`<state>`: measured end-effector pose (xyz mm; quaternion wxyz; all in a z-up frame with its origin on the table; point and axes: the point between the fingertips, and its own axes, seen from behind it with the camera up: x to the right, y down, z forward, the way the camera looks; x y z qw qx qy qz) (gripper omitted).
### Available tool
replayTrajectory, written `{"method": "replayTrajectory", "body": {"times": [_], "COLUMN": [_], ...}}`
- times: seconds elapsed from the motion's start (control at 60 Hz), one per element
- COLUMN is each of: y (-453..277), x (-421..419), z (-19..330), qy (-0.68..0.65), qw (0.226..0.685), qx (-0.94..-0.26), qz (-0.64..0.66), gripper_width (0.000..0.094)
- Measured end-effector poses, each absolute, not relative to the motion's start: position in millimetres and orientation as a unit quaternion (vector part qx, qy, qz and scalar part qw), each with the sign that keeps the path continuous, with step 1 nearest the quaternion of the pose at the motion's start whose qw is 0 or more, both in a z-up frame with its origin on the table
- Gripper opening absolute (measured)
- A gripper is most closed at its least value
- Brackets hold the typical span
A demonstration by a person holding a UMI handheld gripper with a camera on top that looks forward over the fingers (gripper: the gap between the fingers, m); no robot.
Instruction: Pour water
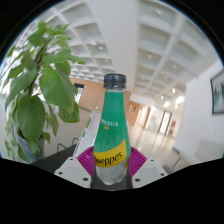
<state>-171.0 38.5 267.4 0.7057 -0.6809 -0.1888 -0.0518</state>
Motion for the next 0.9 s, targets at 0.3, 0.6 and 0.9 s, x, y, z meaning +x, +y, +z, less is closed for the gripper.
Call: {"method": "replayTrajectory", "body": {"times": [0.3,0.6,0.9], "y": [68,78,59], "x": [-132,-129,-119], "z": [128,53,44], "qy": [-0.082,-0.078,-0.058], "qw": [0.629,0.601,0.559], "qx": [-0.772,-0.796,-0.827], "qz": [0.024,0.014,0.014], "gripper_width": [0.0407,0.0425,0.0831]}}
